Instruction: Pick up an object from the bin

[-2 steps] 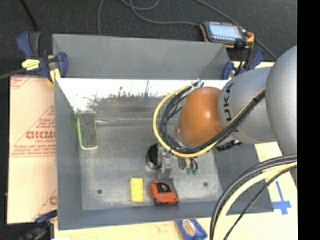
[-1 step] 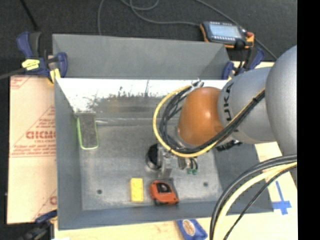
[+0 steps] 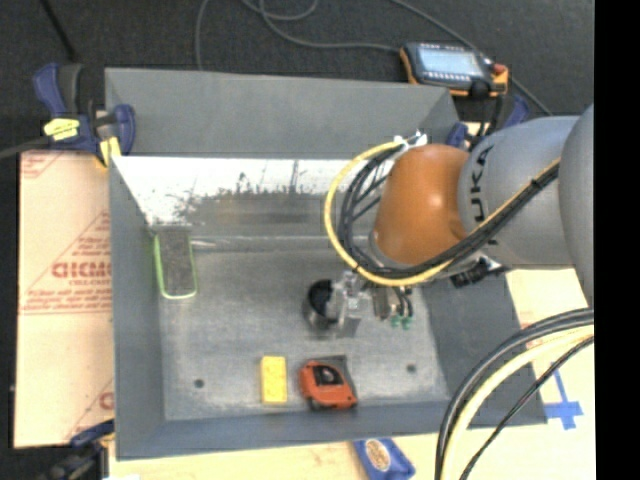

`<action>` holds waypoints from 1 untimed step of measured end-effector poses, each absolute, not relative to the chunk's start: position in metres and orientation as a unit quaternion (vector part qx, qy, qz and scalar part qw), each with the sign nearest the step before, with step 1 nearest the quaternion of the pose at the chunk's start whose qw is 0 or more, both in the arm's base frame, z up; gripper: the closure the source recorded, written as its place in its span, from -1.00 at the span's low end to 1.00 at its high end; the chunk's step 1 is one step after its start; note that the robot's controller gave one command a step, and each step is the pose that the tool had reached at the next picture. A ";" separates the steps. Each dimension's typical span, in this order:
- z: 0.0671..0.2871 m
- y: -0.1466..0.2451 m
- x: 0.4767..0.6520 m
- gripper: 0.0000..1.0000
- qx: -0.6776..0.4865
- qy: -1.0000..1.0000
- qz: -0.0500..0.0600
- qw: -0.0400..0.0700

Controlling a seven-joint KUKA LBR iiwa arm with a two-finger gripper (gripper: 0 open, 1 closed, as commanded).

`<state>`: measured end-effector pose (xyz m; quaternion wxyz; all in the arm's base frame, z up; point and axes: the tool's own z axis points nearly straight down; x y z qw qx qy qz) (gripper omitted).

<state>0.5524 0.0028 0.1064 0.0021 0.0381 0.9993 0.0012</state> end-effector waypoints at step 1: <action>0.114 -0.002 0.557 1.00 0.044 0.999 0.001 0.002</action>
Offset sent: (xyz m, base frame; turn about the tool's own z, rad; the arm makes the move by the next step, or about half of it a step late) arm 0.0547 -0.0097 0.0480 -0.2397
